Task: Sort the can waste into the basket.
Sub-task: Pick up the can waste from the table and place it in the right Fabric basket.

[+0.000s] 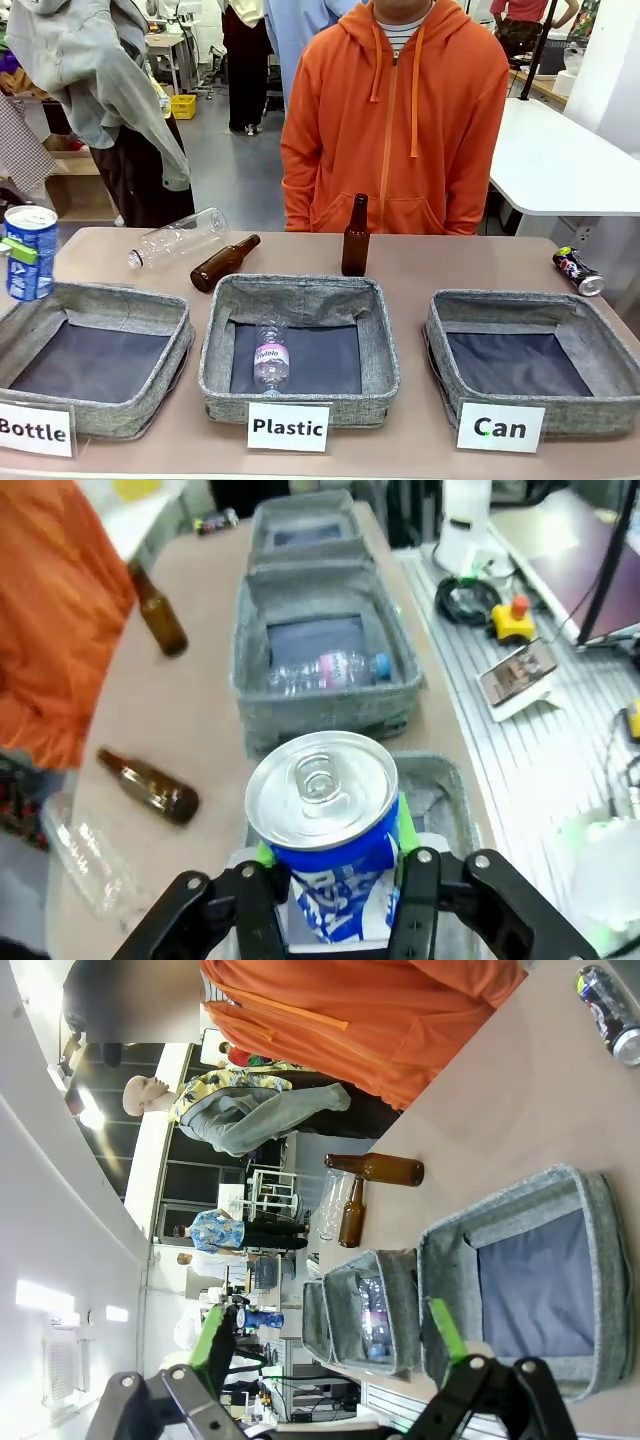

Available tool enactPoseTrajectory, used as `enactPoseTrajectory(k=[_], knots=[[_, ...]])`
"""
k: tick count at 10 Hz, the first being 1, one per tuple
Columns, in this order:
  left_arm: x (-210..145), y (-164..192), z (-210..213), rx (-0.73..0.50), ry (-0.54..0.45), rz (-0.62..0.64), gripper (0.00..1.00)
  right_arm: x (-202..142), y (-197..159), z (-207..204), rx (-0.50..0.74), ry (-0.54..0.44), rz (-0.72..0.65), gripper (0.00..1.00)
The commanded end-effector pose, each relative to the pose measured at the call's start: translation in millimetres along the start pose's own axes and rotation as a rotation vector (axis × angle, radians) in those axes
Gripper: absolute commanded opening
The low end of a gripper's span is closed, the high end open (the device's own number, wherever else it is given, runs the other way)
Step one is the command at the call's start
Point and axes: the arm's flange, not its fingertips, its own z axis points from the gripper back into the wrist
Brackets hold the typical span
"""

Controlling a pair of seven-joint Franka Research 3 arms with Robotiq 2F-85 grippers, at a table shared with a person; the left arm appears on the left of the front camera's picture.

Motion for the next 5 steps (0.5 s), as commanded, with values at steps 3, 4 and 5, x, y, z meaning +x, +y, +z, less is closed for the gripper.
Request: enactPoseTrajectory(k=[3, 4, 5], knots=[[196.2, 25.0, -164.1, -0.138, -0.062, -0.312, 0.47, -12.1, 76.6, 45.6, -0.307, 0.064, 0.186, 1.00], [240.5, 29.0, -210.2, -0.137, -0.041, -0.332, 0.47, -12.6, 77.6, 64.4, -0.390, 0.056, 0.212, 1.00], [279.9, 32.6, -257.1, -0.215, 0.020, -0.347, 0.47, -8.2, 74.9, 82.9, -0.401, 0.059, 0.176, 1.00]])
